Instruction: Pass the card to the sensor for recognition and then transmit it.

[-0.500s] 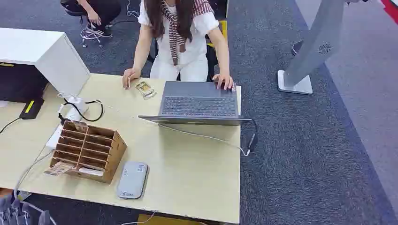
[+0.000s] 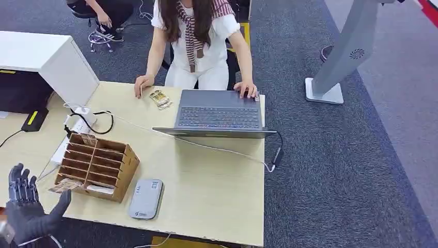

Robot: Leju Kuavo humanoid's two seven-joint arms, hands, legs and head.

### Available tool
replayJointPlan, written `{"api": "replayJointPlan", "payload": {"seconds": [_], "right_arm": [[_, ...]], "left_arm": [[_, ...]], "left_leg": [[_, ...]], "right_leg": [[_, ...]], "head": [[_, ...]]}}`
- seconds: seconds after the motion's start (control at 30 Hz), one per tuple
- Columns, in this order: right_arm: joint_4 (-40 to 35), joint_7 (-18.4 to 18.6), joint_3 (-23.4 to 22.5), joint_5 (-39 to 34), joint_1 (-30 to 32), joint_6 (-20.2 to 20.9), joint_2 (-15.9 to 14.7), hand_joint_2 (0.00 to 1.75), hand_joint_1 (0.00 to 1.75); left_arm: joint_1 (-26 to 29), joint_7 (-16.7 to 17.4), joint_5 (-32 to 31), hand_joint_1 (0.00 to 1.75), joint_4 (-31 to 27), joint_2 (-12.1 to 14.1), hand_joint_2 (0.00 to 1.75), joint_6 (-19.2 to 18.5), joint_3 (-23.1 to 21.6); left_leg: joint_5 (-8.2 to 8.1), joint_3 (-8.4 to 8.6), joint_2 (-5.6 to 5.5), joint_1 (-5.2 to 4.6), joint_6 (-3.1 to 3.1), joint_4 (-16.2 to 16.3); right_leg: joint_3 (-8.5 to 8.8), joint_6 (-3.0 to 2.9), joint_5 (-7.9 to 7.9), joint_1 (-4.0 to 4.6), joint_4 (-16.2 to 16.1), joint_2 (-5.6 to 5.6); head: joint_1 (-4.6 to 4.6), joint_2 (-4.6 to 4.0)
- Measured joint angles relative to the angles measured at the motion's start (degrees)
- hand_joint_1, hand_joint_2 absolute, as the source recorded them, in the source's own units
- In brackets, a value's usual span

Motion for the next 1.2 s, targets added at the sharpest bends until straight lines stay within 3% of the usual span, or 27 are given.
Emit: {"api": "replayJointPlan", "payload": {"seconds": [0.53,1.2], "right_arm": [[0.1,1.0,3.8,3.9,-0.6,2.0,-1.0,1.75,0.0],[0.4,2.2,8.1,8.8,-1.4,4.2,-2.6,1.75,0.0]], "left_arm": [[-14.4,11.0,-24.1,0.0,3.5,7.1,1.75,10.4,-11.6],[-31.8,25.3,-54.8,0.0,12.1,15.4,1.75,21.0,-25.5]], "left_leg": [[0.01,-0.01,0.01,0.0,-0.01,0.0],[0.05,-0.02,0.04,0.0,0.01,0.1]], "right_leg": [[-0.01,0.02,0.04,0.0,0.0,0.03],[-0.01,0.0,0.09,0.0,0.0,0.08]], "head": [[0.0,0.0],[0.02,0.0]]}}
